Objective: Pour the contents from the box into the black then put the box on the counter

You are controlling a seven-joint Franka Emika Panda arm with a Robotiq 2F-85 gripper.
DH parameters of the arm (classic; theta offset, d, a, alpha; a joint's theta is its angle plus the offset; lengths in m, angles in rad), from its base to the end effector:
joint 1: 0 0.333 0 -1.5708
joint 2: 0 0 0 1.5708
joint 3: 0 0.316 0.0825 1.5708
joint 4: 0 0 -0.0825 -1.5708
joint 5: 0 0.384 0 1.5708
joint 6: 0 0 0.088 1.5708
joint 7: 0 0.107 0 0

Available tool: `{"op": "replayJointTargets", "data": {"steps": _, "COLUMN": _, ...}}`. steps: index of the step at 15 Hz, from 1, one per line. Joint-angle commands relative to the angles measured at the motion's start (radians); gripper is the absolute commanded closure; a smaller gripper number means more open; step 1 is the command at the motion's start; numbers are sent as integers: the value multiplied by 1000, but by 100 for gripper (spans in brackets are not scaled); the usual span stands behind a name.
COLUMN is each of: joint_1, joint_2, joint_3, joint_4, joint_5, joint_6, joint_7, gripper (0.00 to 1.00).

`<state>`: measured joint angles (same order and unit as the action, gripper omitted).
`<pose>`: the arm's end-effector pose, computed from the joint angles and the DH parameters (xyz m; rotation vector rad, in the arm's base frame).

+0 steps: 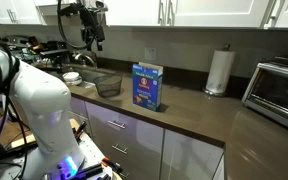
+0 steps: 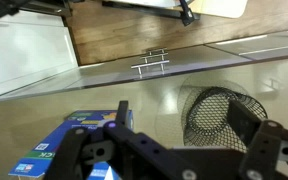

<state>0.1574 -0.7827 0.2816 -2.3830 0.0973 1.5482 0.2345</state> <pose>0.2693 0.1618 0.5626 3.0194 0.1765 -0.0595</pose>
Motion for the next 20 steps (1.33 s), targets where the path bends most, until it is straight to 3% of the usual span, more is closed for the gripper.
{"op": "replayJointTargets", "data": {"steps": 1, "joint_1": 1, "joint_2": 1, "joint_3": 0, "joint_4": 3, "joint_5": -1, "joint_6": -2, "joint_7": 1, "gripper": 0}}
{"op": "replayJointTargets", "data": {"steps": 14, "joint_1": 1, "joint_2": 1, "joint_3": 0, "joint_4": 3, "joint_5": -1, "joint_6": -2, "joint_7": 1, "gripper": 0}}
{"op": "replayJointTargets", "data": {"steps": 20, "joint_1": -67, "joint_2": 45, "joint_3": -40, "joint_4": 45, "joint_5": -12, "joint_6": 57, "joint_7": 37, "gripper": 0}}
